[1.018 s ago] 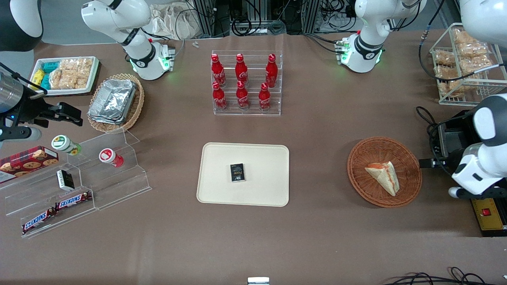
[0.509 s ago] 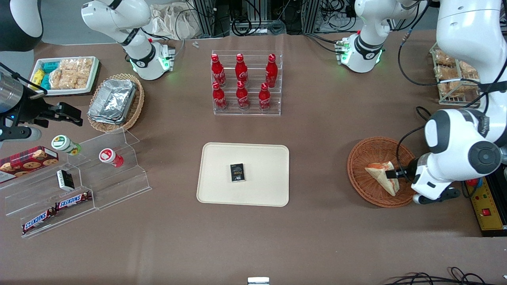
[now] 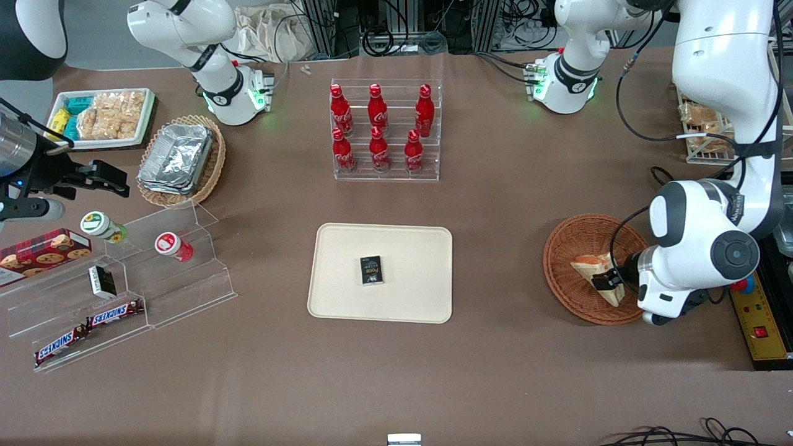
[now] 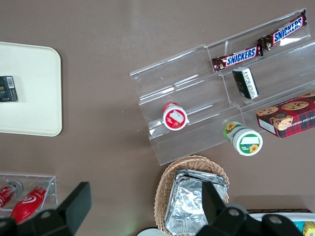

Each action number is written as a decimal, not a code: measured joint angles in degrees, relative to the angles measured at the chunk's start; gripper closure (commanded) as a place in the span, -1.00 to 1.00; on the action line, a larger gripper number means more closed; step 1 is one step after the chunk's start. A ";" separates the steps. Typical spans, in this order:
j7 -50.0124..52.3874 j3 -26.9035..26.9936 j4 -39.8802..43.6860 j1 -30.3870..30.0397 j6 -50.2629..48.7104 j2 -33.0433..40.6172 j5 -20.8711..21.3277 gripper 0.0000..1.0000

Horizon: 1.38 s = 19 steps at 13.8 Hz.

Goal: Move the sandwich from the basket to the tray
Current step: 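Lower the open left gripper around the sandwich and close it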

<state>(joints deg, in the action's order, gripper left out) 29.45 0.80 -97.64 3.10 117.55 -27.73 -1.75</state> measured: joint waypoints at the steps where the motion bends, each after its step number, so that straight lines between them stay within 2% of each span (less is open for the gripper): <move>1: 1.47 0.01 -0.55 -0.07 0.86 -0.05 -0.06 -1.00; 7: 5.51 0.00 -5.37 -0.28 6.83 -0.05 -0.08 -1.00; 10: 6.90 0.00 -6.41 -0.29 9.20 -0.01 -0.09 -0.93; 13: 7.54 0.01 -7.41 -0.37 10.15 0.04 -0.10 -0.53; 16: 7.65 0.01 -7.90 -0.42 10.39 0.06 -0.10 -0.01; 18: 7.67 0.01 -7.97 -0.43 10.44 0.08 -0.10 0.13; 19: 7.67 0.01 -7.97 -0.46 10.45 0.15 -0.10 0.31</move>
<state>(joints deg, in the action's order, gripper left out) 37.13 0.81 -105.61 2.65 128.00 -27.58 -1.85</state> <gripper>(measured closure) 0.498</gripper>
